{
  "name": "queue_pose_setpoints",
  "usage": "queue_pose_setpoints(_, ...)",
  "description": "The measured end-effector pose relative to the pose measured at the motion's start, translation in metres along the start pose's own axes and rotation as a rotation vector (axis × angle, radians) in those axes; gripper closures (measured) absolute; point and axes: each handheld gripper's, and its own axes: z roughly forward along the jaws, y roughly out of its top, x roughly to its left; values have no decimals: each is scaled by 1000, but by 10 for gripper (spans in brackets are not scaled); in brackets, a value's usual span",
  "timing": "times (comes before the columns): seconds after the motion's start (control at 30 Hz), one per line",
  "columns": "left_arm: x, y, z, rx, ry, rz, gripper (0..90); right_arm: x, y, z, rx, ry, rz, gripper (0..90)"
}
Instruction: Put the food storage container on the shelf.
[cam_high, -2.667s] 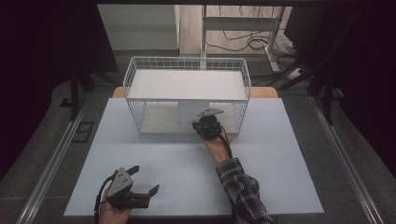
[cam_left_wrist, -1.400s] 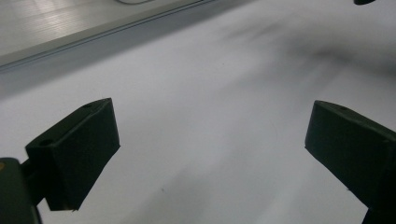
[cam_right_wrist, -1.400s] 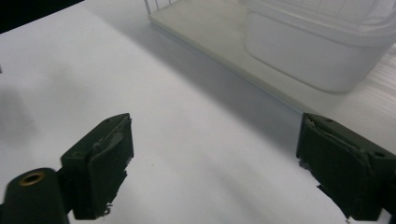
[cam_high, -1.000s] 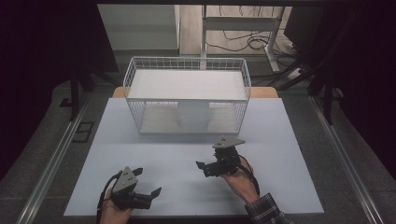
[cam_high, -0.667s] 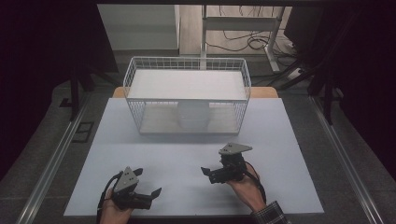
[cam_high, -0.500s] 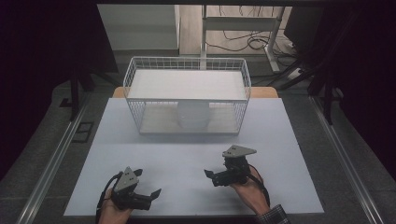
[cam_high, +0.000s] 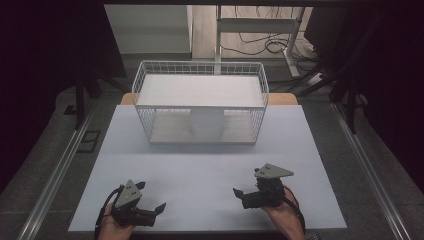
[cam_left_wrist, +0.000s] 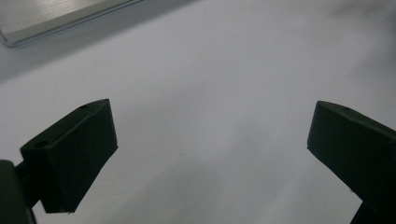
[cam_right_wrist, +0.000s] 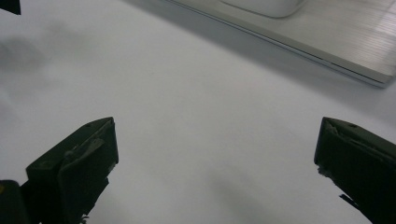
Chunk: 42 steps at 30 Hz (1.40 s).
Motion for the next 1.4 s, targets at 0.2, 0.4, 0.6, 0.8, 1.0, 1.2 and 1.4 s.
queue_pose_setpoints(0.2,3,-2,-7,-10,17,-10,9,-4,-8,-14,-13,-28,4,0)
queue_pose_setpoints(0.4,7,-7,-15,-18,38,-22,5,-8,-16,-26,-16,-54,19,0)
queue_pose_setpoints(0.6,12,-13,-25,-21,64,-33,0,-13,-27,-39,-12,-95,35,0)
queue_pose_setpoints(0.8,17,-20,-34,-42,87,-50,0,-18,-40,-51,-8,-128,51,0)
queue_pose_setpoints(1.0,20,-27,-41,-46,109,-56,0,-20,-54,-62,-2,-164,66,0)
queue_pose_setpoints(1.2,22,-32,-44,-35,121,-61,0,-23,-66,-70,7,-183,89,0)
queue_pose_setpoints(1.4,22,-34,-42,-5,128,-62,0,-25,-77,-74,34,-211,101,0)
